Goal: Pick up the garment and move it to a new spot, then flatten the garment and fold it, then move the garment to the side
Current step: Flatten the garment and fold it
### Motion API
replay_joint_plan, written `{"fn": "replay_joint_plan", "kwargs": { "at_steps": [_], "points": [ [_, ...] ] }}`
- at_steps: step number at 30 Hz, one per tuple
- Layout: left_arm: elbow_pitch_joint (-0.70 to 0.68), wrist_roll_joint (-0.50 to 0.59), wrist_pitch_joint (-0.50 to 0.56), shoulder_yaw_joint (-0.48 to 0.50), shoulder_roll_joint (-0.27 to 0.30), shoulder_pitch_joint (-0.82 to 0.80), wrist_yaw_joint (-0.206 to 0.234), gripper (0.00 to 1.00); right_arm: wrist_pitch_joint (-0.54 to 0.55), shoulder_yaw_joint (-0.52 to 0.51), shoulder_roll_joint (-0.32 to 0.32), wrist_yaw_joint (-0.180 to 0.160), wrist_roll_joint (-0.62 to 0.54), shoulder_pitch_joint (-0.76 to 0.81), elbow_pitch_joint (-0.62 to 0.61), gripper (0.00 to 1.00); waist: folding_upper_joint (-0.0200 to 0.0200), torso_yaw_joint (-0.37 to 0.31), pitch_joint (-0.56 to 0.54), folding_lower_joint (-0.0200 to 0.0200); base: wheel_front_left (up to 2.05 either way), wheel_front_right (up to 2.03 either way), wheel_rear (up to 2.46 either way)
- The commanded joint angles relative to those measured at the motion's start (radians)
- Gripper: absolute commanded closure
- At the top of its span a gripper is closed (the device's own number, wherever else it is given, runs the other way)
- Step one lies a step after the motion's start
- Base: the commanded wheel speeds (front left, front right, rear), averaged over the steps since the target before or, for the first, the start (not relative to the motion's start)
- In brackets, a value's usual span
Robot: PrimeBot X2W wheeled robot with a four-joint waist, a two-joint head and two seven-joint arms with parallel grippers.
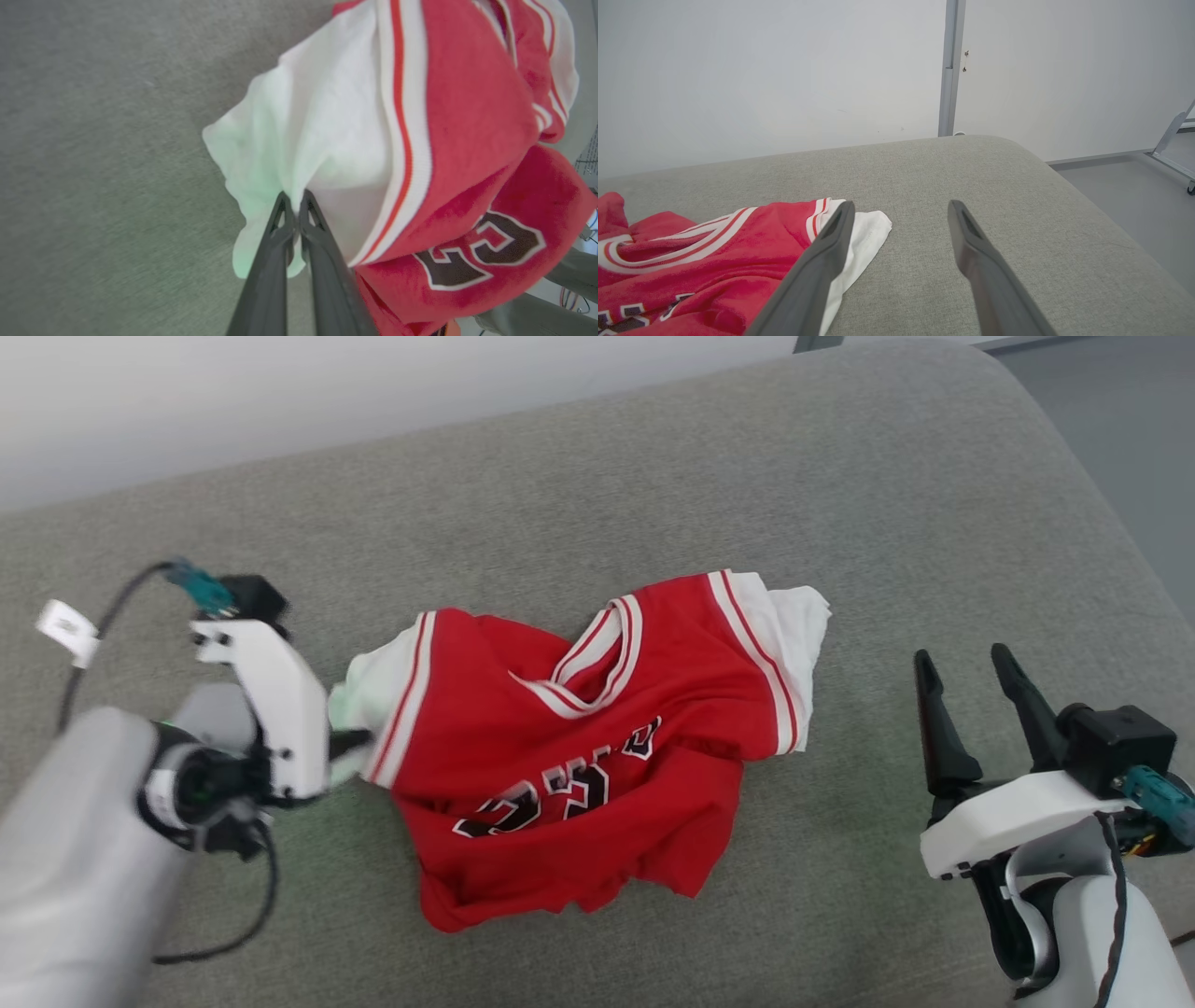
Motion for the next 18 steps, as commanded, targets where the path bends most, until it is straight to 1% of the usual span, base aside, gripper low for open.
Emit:
{"fn": "replay_joint_plan", "kwargs": {
  "at_steps": [1,4,10,14,16,18],
  "points": [
    [-0.003,0.011,-0.017,0.017,0.024,-0.022,0.004,1.00,-0.008,-0.005,0.001,0.000,0.002,-0.010,0.003,0.00,0.0000,0.010,0.002,0.0000,0.00,0.00,0.00],
    [-0.009,0.019,-0.029,0.029,0.040,-0.020,0.015,1.00,-0.010,-0.011,0.001,0.000,0.001,-0.011,0.005,0.00,0.0000,0.020,0.001,0.0000,0.00,0.00,0.00],
    [-0.037,0.021,-0.058,0.089,0.125,0.012,0.059,1.00,-0.009,-0.020,0.001,0.000,0.004,-0.016,0.007,0.00,0.0000,0.042,0.004,0.0000,0.00,0.00,0.00],
    [-0.042,0.029,-0.070,0.123,0.186,0.048,0.099,1.00,-0.005,-0.025,0.001,0.000,0.000,-0.016,0.008,0.00,0.0000,0.054,0.005,0.0000,0.00,0.00,0.00],
    [-0.038,0.033,-0.073,0.131,0.207,0.074,0.114,1.00,-0.003,-0.026,0.001,0.000,0.001,-0.016,0.010,0.00,0.0000,0.058,0.004,0.0000,0.00,0.00,0.00],
    [-0.017,0.025,-0.067,0.136,0.217,0.106,0.134,1.00,0.002,-0.024,0.001,0.000,0.005,-0.014,0.013,0.00,0.0000,0.062,0.002,0.0000,0.00,0.00,0.00]
  ]
}}
